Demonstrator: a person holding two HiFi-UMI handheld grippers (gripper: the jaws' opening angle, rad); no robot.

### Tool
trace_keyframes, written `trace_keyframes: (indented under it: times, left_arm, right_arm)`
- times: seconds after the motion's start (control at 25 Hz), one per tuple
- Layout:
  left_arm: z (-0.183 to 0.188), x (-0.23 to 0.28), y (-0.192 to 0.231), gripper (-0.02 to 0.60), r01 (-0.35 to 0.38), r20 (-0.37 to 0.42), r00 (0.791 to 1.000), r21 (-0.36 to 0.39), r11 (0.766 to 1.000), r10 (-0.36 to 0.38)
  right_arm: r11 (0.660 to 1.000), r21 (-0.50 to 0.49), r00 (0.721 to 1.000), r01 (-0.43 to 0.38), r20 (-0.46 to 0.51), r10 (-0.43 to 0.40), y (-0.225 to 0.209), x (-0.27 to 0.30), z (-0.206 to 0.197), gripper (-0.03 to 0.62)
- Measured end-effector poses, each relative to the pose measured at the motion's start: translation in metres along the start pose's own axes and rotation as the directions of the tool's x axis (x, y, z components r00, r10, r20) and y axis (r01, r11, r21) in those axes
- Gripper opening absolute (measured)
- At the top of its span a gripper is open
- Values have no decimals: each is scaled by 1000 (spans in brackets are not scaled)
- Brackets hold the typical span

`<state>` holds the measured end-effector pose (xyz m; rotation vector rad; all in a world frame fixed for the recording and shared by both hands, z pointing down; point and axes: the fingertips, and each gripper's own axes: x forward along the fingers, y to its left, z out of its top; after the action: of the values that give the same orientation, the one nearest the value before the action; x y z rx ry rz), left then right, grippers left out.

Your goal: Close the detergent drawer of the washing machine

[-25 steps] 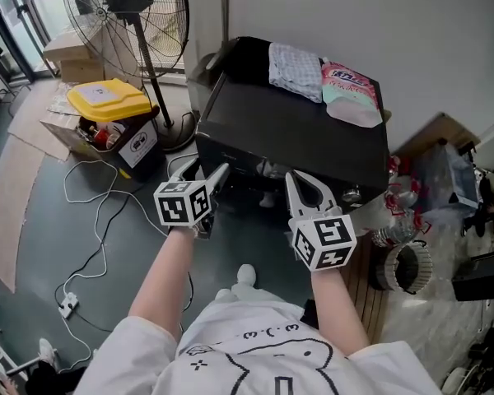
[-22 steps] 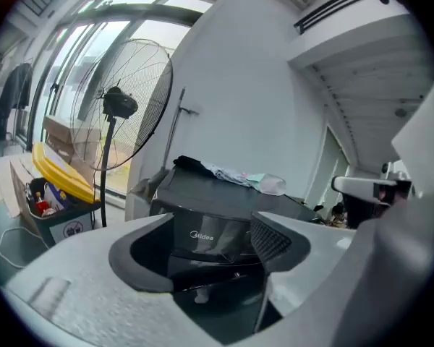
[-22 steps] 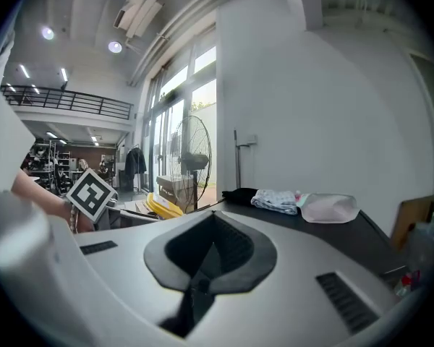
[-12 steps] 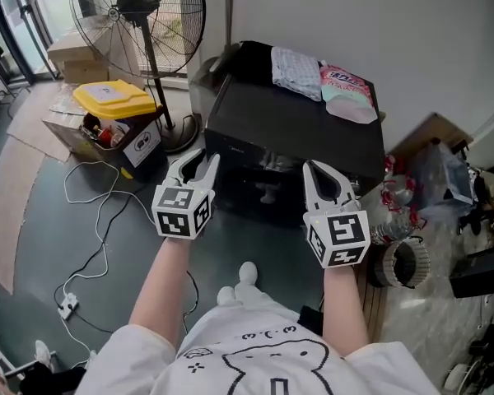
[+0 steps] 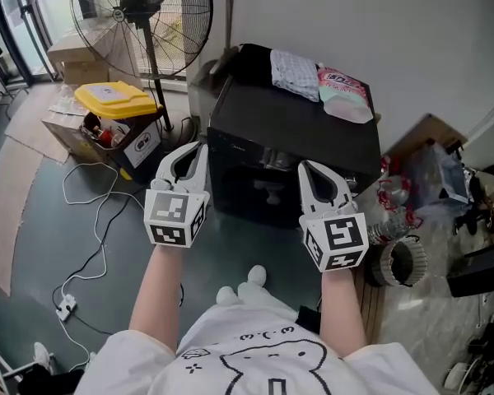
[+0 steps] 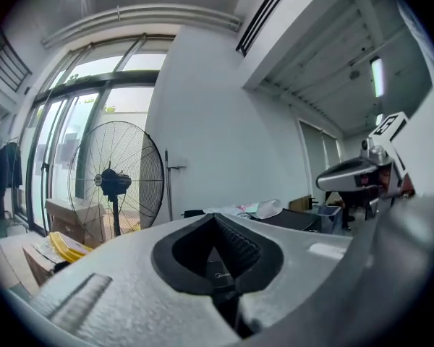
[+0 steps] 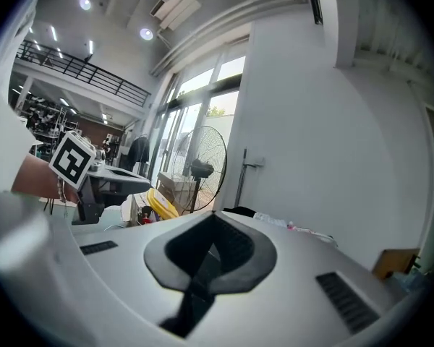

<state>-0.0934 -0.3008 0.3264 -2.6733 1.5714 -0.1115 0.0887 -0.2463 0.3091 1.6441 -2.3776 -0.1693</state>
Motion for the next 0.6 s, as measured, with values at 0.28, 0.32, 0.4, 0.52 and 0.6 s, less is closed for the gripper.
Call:
trace_keyframes:
  times: [0.28,0.32,0.4,0.52,0.6]
  left_arm:
    - [16,-6,-8,17,14,24,1000,24,1000,-14]
    - [20,-7,-10,17,19,36,999,23,1000,-20]
    - [27,-7,-14,17,24,55,998,28,999,-26]
    - [35,-9,-19,17,13,67,998,57,998,-17]
    - [40,-10,-21,17,-1,75,997,76,997,-5]
  right_arm:
    - [999,36,999,0,48,-2,4,-5,12,-2]
    - [1000,30,999,-1,53,0,4,-5,14,-2]
    - [1000,9,998,-10,62,10,3,-7,17,-2]
    - [999,-13,997,-31,76,31,3,-11,21,-2]
    - [999,-21,996,-33,85,35,-1,-13,24,-2]
